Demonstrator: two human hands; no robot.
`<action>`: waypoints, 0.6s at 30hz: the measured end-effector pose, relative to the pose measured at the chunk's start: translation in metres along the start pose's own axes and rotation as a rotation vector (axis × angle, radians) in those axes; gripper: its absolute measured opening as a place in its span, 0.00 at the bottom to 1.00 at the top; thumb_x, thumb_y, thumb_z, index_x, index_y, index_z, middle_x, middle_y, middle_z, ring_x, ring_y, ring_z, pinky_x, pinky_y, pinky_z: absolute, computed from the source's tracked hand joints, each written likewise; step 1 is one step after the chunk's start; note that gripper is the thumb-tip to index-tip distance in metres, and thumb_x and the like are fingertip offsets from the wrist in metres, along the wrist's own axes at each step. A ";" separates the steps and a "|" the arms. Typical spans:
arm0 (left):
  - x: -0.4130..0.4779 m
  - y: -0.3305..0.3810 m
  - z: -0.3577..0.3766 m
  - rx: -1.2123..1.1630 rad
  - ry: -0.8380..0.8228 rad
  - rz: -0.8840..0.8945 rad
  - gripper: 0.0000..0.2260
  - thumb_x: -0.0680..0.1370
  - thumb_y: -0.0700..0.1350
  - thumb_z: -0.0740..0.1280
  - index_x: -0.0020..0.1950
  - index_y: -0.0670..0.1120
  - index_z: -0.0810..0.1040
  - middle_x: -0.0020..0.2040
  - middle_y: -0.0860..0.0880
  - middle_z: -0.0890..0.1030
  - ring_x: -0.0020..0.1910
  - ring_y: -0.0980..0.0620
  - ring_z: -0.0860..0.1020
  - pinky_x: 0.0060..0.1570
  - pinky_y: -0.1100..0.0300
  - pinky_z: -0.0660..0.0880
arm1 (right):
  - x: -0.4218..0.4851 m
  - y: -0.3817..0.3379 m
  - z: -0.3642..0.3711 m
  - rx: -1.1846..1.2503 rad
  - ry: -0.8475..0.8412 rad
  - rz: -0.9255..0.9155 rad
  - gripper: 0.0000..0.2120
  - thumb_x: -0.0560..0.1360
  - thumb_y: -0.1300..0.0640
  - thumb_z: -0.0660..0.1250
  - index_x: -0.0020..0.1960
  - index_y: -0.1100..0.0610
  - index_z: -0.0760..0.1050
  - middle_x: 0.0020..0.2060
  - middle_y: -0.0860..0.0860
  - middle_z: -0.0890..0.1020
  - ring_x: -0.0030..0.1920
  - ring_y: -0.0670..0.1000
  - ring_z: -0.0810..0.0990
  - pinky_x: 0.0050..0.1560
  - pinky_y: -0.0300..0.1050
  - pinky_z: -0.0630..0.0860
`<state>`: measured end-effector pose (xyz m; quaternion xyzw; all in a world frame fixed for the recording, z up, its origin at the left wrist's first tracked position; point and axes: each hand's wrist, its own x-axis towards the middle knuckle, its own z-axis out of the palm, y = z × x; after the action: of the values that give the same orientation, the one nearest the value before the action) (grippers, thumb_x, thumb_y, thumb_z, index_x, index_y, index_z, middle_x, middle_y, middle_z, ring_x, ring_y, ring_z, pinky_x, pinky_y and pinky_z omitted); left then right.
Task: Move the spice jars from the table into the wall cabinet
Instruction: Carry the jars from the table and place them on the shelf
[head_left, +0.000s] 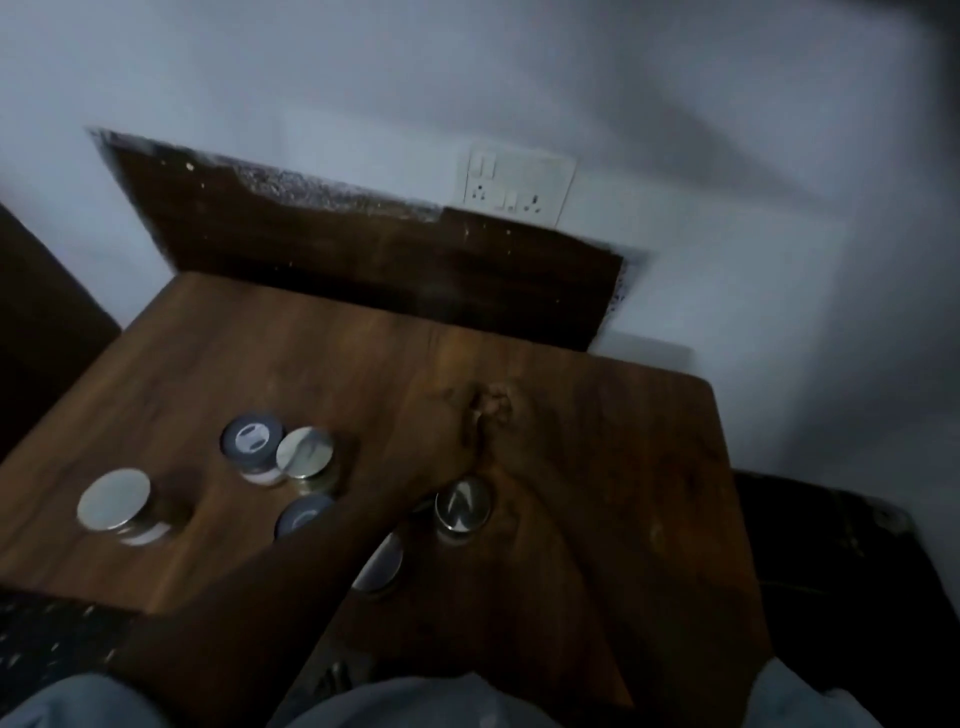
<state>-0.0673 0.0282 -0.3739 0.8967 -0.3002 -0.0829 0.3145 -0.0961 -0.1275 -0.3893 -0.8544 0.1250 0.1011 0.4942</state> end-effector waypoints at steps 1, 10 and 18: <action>-0.006 -0.007 0.009 0.005 -0.068 -0.021 0.22 0.79 0.48 0.66 0.73 0.46 0.70 0.59 0.45 0.82 0.54 0.46 0.81 0.54 0.51 0.78 | -0.006 0.013 0.017 -0.104 0.217 0.014 0.17 0.79 0.61 0.67 0.67 0.57 0.75 0.59 0.56 0.82 0.59 0.58 0.81 0.60 0.55 0.78; -0.035 -0.061 0.085 0.571 -0.411 0.209 0.38 0.78 0.65 0.61 0.81 0.46 0.58 0.77 0.45 0.66 0.77 0.37 0.56 0.71 0.36 0.57 | -0.032 0.081 0.077 -0.260 0.026 0.204 0.30 0.67 0.53 0.72 0.68 0.56 0.71 0.64 0.56 0.76 0.62 0.59 0.77 0.56 0.47 0.73; -0.023 -0.064 0.081 0.401 -0.259 0.333 0.38 0.68 0.68 0.61 0.72 0.48 0.73 0.68 0.48 0.76 0.65 0.47 0.68 0.67 0.45 0.65 | -0.038 0.089 0.061 -0.105 -0.016 0.104 0.42 0.70 0.53 0.72 0.81 0.50 0.58 0.76 0.53 0.68 0.73 0.54 0.70 0.67 0.48 0.72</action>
<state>-0.0824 0.0395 -0.4779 0.8613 -0.4913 -0.0830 0.0993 -0.1629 -0.1128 -0.4809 -0.8707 0.1595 0.1399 0.4437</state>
